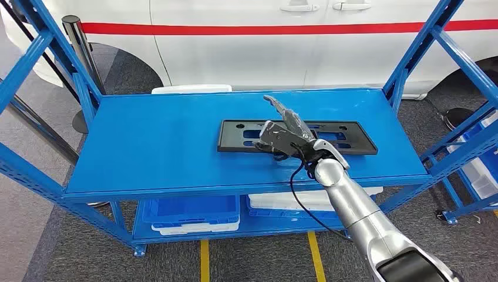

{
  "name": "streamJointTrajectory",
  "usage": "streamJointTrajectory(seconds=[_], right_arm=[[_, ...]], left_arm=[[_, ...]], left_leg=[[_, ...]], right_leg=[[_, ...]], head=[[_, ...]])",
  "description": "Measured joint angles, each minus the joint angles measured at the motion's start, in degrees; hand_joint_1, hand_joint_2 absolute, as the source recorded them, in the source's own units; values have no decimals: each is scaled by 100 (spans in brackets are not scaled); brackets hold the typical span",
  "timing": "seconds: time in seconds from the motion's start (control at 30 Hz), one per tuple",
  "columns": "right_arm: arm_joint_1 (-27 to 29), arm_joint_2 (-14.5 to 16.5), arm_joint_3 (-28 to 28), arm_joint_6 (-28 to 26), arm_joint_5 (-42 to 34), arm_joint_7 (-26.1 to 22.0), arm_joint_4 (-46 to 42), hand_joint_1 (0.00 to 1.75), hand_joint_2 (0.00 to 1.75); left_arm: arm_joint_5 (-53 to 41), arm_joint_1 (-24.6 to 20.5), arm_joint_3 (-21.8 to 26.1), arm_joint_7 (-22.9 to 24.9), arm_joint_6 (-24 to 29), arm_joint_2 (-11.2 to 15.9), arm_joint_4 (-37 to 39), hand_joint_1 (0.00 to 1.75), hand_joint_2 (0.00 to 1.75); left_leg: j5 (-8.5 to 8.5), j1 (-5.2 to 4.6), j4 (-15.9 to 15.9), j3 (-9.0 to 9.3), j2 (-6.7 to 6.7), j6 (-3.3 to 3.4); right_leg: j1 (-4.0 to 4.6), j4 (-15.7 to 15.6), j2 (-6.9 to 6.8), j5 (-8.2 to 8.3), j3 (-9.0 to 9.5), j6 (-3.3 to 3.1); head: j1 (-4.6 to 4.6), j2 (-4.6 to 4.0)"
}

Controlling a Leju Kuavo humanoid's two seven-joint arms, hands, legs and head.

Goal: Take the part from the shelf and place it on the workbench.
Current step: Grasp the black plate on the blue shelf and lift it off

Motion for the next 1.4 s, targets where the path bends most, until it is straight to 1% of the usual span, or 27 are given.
streamJointTrajectory(seconds=[0.07, 0.17, 0.37, 0.5, 0.67, 0.83, 1.03, 1.27, 1.3, 1.33, 1.4], right_arm=[[-16, -23, 2, 85, 83, 101, -159, 0, 175], [-45, -95, 34, 356, 210, 263, -342, 0, 175], [-41, -221, 127, 571, 177, 157, -220, 0, 175], [-41, -374, 307, 761, 213, 36, -92, 0, 175], [-46, -554, 516, 798, 350, -14, 29, 0, 175], [-54, -663, 895, 703, 730, 23, 250, 0, 175], [-89, -628, 1295, 146, 1323, 232, 751, 0, 175], [-164, -402, 1539, -664, 1923, 618, 1340, 0, 175], [-168, -363, 1558, -966, 2125, 775, 1417, 0, 175], [-171, -317, 1574, -1403, 2428, 1016, 1508, 0, 175], [-177, -217, 1596, -2446, 3165, 1608, 1713, 0, 175]], left_arm=[[-11, 0, 18, 0, -1, 0, 0, 0, 0], [-53, -1, 67, -2, -7, -2, 0, 0, 0], [-86, -5, 146, -7, -21, -2, 0, 0, 0], [-92, -9, 201, -1, -20, -2, 0, 0, 0], [-94, -11, 267, 10, -20, -2, 0, 0, 0], [-139, -14, 291, 18, -20, -2, 0, 0, 0], [-234, -17, 328, 9, -5, -2, 0, 0, 0], [-306, -23, 336, 9, 17, -11, 0, 0, 0], [-317, -24, 337, 13, 21, -14, 0, 0, 0], [-336, -25, 340, 20, 27, -20, 0, 0, 0], [-378, -26, 348, 42, 52, -35, 0, 0, 0]], left_leg=[[0, 1, 0, 3, -1, 0], [-1, 1, -2, 9, -2, -2], [-1, 1, -2, 11, -1, -2], [-1, 1, -1, 11, -3, -2], [-2, 1, -2, 11, -2, -2], [-2, 1, -3, 11, -2, -2], [-2, 1, -3, 11, -3, -2], [-2, 2, -3, 12, -3, -2], [-2, 2, -3, 12, -3, -2], [-2, 2, -3, 12, -3, -2], [-2, 2, -3, 13, -3, -2]], right_leg=[[1, 0, -2, -4, 1, -5], [2, 0, -4, -8, 11, -11], [1, 0, -3, -6, 14, -11], [2, 0, -5, -6, 14, -11], [2, 1, -2, -7, 13, -11], [4, 2, -3, -7, 12, -11], [4, 7, -4, -7, 13, -11], [4, 8, -4, -7, 12, -11], [4, 8, -4, -8, 12, -12], [4, 8, -5, -8, 12, -12], [4, 9, -5, -10, 12, -15]], head=[[1, 0], [1, 0], [1, 0], [0, 0], [0, 0], [0, 0], [1, 0], [0, 0], [1, 0], [1, 0], [1, 0]])
